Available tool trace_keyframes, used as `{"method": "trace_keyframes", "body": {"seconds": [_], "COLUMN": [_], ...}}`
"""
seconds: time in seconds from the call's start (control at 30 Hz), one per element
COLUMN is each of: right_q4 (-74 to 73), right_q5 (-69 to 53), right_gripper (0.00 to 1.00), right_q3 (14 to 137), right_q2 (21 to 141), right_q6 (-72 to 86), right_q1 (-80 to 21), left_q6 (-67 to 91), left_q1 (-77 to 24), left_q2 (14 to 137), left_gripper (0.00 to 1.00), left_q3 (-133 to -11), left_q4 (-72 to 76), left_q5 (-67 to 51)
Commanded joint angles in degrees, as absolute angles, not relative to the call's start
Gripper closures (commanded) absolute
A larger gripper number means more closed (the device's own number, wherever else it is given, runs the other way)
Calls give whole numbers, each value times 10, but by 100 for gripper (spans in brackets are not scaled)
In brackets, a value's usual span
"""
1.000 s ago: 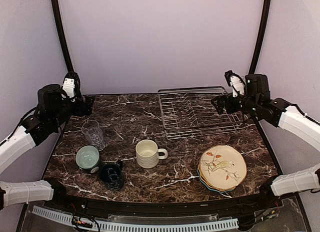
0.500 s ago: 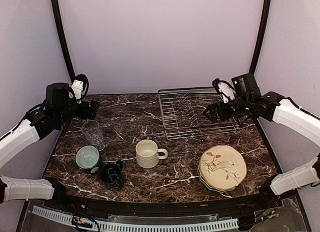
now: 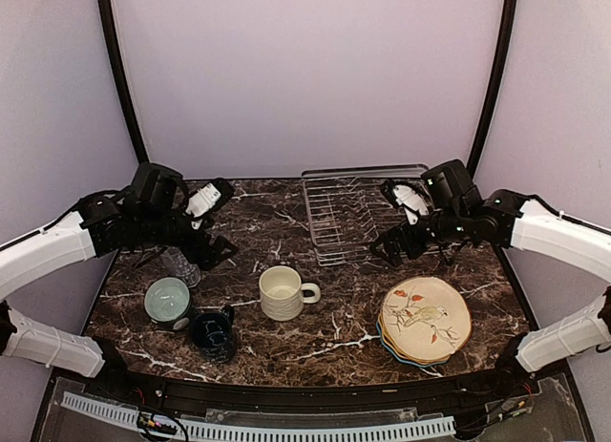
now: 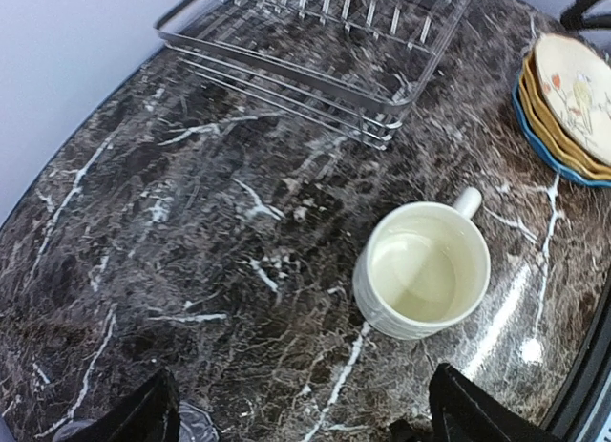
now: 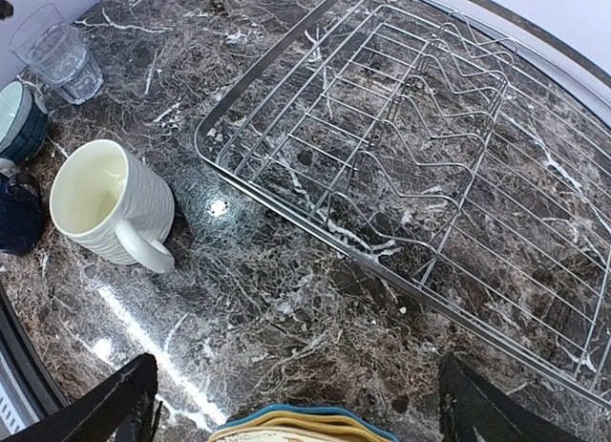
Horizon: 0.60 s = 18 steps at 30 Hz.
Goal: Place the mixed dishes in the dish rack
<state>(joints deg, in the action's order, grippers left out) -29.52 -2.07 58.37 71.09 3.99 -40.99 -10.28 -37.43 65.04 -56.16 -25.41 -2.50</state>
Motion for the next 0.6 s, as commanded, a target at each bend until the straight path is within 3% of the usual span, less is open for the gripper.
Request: {"method": "trace_keyframes", "body": {"seconds": [0.0, 0.33, 0.57], "right_q4": [-262, -261, -256], "right_q5": [-31, -19, -16], "right_gripper": [1, 1, 1], "right_q3": [577, 564, 548], "right_q2": [719, 709, 696], "right_q6": [53, 59, 64], "right_q1": [-418, -423, -424], "left_q6": [-106, -39, -30], "left_q1": [-422, -459, -465], "left_q2": [722, 979, 1056], "left_gripper": [14, 33, 42], "left_q3": [-619, -823, -870], "left_q4": [-333, -479, -514], "left_q5": [-37, -27, 6]}}
